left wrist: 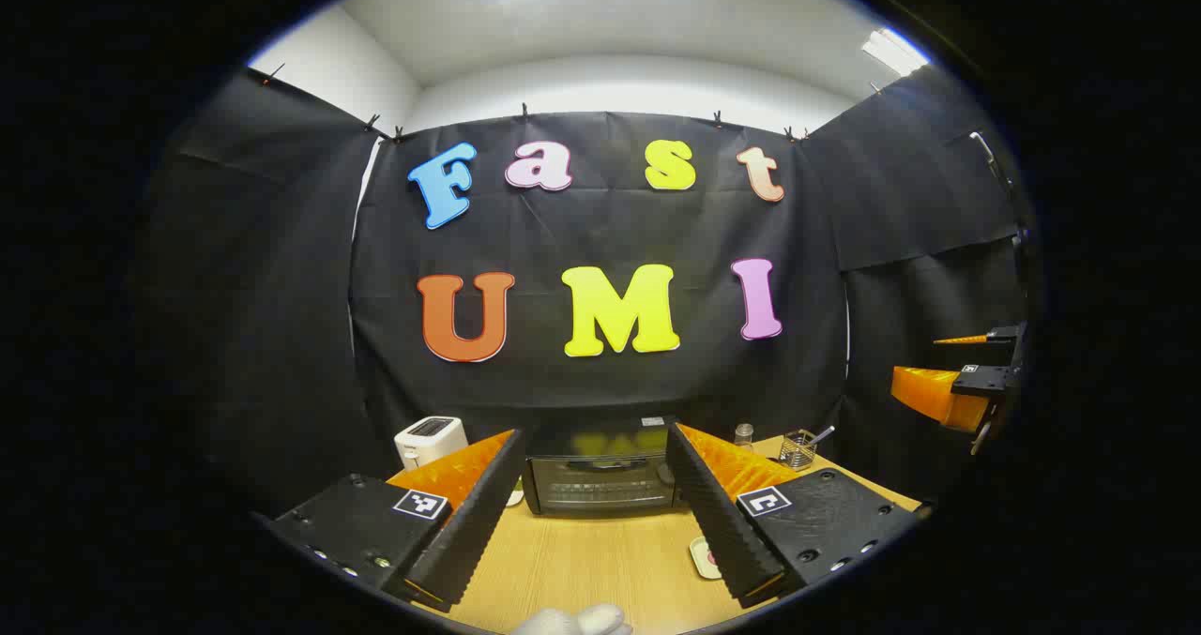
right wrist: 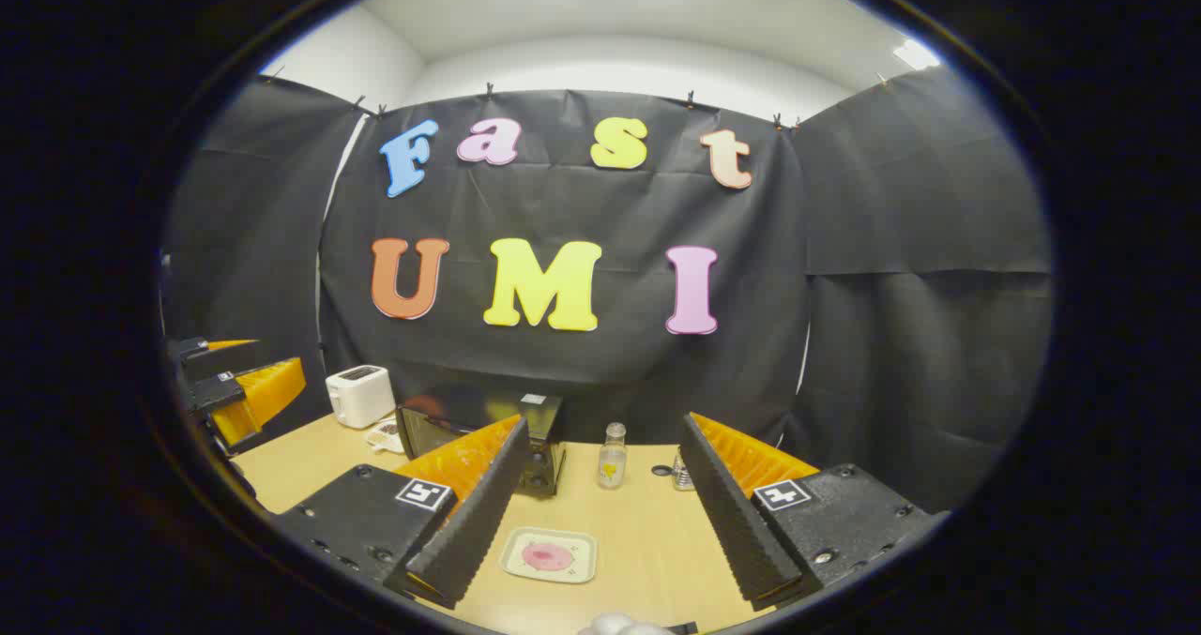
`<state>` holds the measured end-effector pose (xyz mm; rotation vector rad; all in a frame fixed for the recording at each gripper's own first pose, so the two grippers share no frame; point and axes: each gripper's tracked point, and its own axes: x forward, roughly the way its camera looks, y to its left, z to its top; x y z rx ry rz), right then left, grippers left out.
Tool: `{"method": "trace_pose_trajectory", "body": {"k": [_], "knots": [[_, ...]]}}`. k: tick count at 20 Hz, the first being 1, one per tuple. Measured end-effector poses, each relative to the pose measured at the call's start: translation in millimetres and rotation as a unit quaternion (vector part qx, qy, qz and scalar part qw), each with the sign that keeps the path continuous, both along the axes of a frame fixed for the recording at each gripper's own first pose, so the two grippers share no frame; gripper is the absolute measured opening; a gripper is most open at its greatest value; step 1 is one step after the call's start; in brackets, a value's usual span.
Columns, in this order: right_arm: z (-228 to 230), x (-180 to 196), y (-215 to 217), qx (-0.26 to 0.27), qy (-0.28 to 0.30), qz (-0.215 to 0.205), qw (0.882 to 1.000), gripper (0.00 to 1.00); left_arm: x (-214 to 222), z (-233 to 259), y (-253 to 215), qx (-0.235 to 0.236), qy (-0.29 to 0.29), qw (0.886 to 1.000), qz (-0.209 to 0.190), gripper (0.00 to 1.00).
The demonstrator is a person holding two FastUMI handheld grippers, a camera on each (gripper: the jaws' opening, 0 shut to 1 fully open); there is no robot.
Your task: Open the electric oven with the left hand, put the food in, and close the electric oven.
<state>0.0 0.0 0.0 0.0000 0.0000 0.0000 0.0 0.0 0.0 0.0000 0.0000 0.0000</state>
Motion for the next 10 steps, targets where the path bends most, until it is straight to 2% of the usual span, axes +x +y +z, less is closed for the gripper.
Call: {"method": "trace_pose_trajectory", "body": {"k": [10], "knots": [[-7, 8, 16, 0.003, 0.007, 0.007, 1.0, 1.0, 4, -7, 17, 0.001, 0.008, 1.0, 0.01, 0.96]]}}
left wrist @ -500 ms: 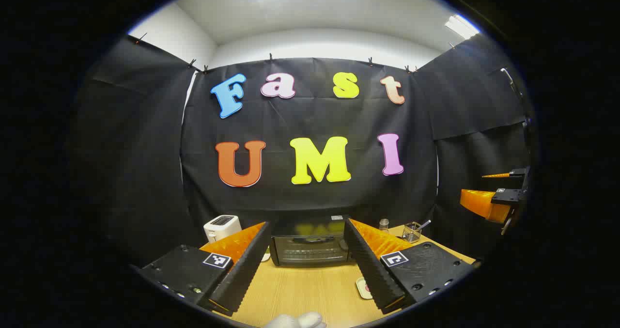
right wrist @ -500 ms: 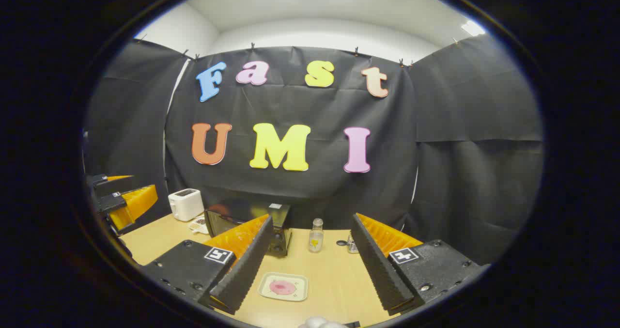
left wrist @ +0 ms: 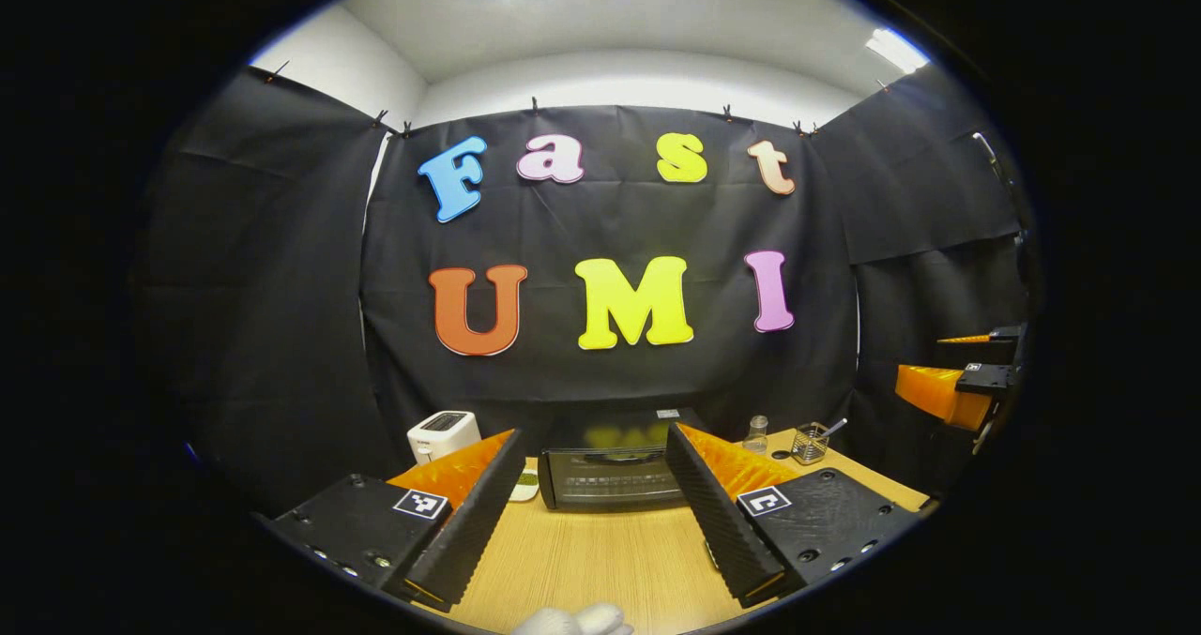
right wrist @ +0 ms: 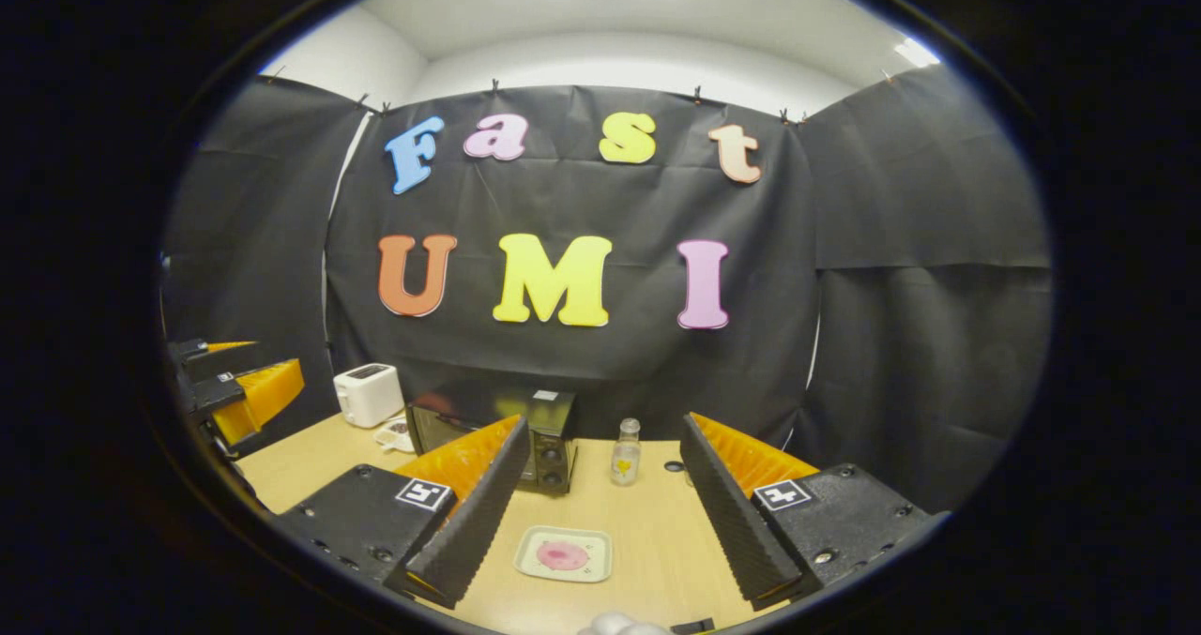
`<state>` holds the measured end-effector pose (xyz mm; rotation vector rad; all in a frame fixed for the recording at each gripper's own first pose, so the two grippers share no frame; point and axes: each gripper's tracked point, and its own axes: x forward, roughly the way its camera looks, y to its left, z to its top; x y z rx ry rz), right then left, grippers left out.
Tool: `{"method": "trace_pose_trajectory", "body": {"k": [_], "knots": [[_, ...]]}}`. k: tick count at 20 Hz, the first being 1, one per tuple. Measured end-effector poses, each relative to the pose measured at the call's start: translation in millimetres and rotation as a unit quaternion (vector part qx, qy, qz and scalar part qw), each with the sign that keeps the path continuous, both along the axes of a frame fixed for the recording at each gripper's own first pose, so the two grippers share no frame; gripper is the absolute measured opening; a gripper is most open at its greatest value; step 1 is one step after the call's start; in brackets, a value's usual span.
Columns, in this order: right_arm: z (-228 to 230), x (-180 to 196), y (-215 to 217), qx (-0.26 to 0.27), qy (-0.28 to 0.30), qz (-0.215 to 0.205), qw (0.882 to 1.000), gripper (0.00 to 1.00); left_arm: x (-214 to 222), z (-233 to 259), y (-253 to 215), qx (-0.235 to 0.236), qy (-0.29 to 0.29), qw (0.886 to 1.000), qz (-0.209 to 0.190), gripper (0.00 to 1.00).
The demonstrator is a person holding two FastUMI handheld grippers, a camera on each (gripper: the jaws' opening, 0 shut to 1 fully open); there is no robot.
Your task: Open the electric oven with the left hand, put the food in, and close the electric oven.
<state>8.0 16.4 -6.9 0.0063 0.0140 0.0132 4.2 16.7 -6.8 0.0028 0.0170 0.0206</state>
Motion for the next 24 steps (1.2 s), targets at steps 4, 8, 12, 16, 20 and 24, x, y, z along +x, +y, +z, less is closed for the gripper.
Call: {"method": "trace_pose_trajectory", "body": {"k": [4, 8, 12, 16, 20, 24], "knots": [[-3, 5, -2, 0.002, 0.005, -0.004, 1.0, 1.0, 10, -11, 1, 0.004, 0.006, 1.0, -0.003, 0.96], [-4, 9, -10, 0.008, 0.015, -0.009, 1.0, 1.0, 33, -23, -2, -0.009, 0.016, 1.0, -0.001, 0.96], [-5, 12, -26, 0.01, 0.026, -0.026, 0.999, 1.0, 79, -36, -9, -0.015, 0.02, 1.0, -0.001, 0.96], [-7, 12, -41, 0.002, 0.037, -0.046, 0.998, 1.0, 143, -60, -20, -0.013, 0.025, 1.0, -0.009, 0.96], [-9, 8, -55, -0.006, 0.046, -0.075, 0.996, 1.0, 201, -97, -27, 0.002, 0.045, 0.999, -0.018, 0.96], [-16, 1, -68, -0.011, 0.068, -0.107, 0.992, 1.0, 243, -135, -41, 0.011, 0.068, 0.997, -0.04, 0.96]]}}
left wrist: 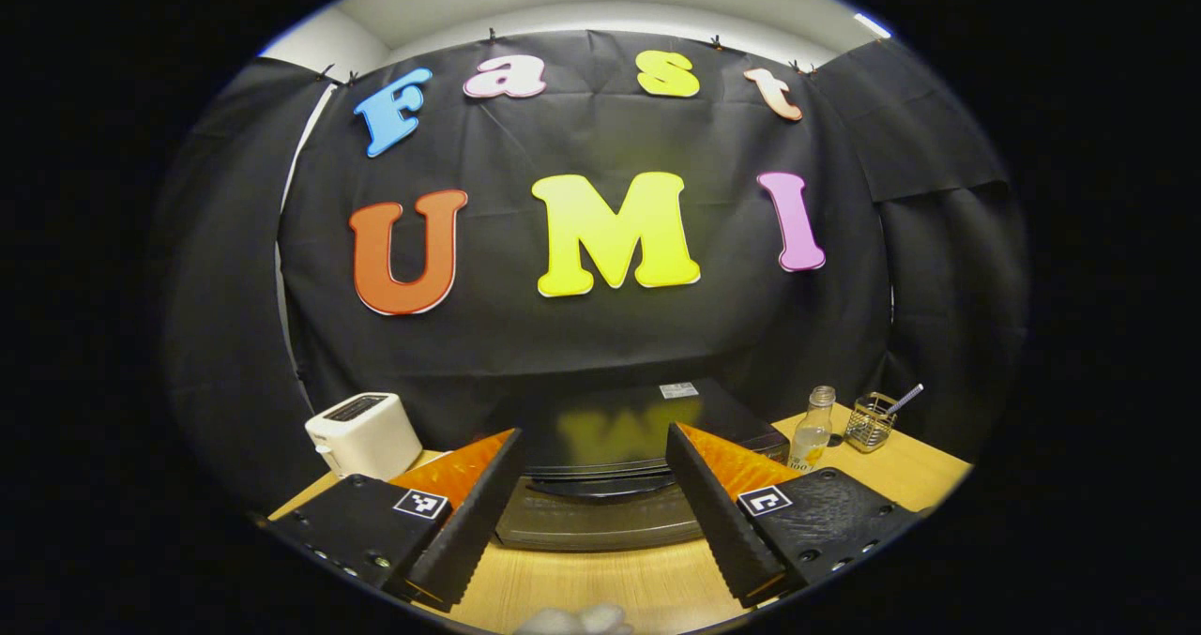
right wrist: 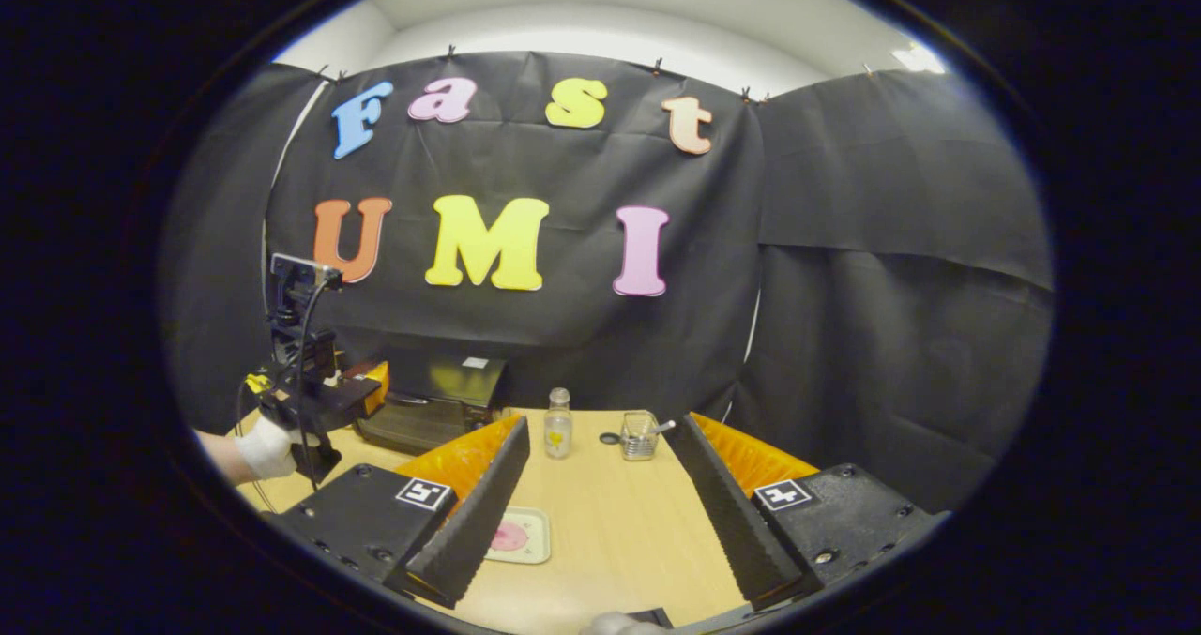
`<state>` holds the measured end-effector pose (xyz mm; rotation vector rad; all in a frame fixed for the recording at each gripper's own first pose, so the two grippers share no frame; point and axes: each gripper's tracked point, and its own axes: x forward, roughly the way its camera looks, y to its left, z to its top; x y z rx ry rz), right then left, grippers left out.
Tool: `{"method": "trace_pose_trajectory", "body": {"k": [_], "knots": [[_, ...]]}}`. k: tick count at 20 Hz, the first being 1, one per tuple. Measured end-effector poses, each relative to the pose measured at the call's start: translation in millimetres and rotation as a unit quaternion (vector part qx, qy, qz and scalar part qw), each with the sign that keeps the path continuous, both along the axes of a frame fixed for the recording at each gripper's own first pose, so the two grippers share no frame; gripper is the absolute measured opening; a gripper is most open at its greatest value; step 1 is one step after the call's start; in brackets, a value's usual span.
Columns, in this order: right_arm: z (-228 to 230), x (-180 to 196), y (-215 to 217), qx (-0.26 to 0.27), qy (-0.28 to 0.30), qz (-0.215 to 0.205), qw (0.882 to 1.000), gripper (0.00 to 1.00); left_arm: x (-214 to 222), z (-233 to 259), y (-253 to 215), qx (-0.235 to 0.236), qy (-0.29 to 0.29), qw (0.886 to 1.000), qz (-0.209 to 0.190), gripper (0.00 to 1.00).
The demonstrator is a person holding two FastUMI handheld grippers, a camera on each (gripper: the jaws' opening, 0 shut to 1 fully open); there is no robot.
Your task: Open the electric oven with the left hand, put the food in, and close the electric oven.
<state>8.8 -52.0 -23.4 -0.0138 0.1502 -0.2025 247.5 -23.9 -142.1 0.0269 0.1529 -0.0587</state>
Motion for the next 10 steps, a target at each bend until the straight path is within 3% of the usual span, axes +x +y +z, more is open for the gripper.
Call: {"method": "trace_pose_trajectory", "body": {"k": [3, 10], "knots": [[-4, -10, -6, 0.001, 0.013, -0.019, 1.0, 1.0, 19, -18, -4, 0.009, 0.011, 1.0, -0.001, 0.97], [-15, -27, -9, -0.001, 0.032, -0.033, 0.999, 1.0, 41, -57, 0, -0.018, 0.052, 0.998, 0.007, 0.96]]}}
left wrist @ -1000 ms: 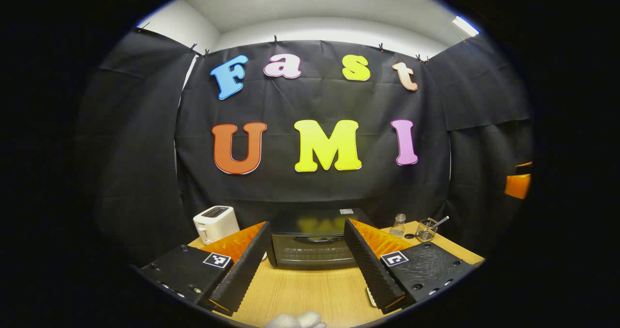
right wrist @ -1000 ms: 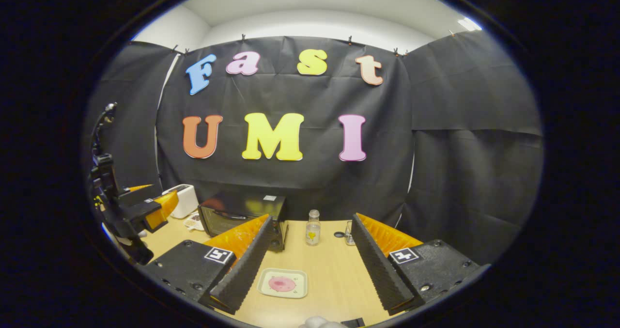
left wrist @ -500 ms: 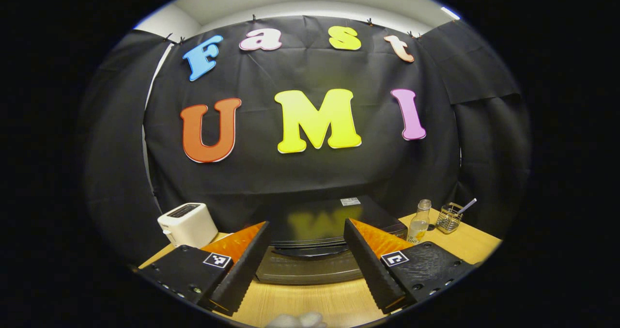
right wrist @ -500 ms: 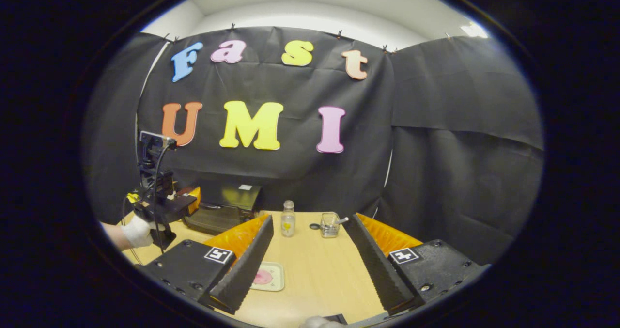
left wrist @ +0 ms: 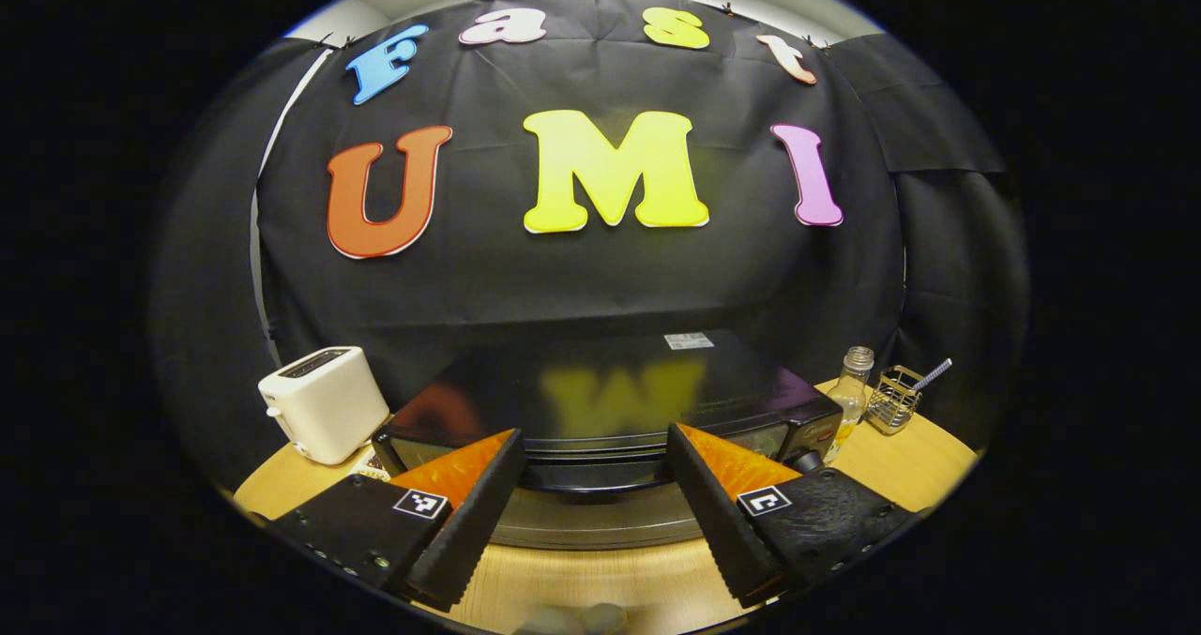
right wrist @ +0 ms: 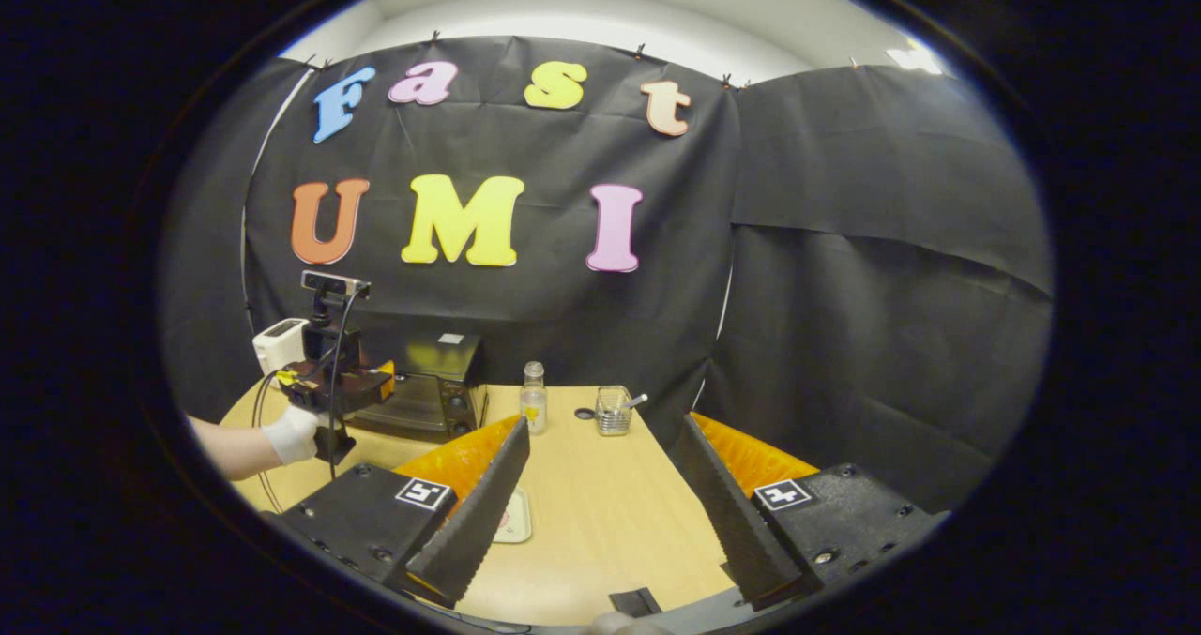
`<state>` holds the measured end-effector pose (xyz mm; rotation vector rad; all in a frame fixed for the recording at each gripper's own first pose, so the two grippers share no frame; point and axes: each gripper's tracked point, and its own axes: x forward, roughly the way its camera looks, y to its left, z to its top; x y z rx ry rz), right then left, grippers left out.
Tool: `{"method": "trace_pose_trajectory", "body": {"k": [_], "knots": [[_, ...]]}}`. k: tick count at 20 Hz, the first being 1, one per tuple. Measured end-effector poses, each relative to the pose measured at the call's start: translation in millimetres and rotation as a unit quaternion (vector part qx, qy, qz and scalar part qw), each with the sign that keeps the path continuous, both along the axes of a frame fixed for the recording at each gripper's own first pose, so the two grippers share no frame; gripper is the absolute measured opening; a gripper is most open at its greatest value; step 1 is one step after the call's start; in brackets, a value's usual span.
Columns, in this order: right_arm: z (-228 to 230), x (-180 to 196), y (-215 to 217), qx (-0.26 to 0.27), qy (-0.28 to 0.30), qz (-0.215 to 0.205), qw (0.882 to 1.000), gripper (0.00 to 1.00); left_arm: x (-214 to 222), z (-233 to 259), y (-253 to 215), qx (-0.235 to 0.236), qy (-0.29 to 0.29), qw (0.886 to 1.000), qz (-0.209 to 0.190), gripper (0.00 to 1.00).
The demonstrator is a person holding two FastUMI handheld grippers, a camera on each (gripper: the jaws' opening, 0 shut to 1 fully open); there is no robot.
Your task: Open the electric oven with the left hand, put the food in, and close the electric oven.
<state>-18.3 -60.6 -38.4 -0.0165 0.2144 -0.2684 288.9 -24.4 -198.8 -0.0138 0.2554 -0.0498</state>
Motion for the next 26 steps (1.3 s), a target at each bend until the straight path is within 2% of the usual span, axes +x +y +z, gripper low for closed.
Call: {"method": "trace_pose_trajectory", "body": {"k": [8, 26], "knots": [[9, -18, 3, 0.017, -0.012, 0.005, 1.0, 1.0, -17, -5, 0, -0.007, 0.031, 0.999, -0.001, 0.98], [-25, -59, 4, 0.029, 0.016, 0.022, 0.999, 1.0, -131, -71, -2, -0.002, 0.106, 0.994, -0.01, 0.97]]}}
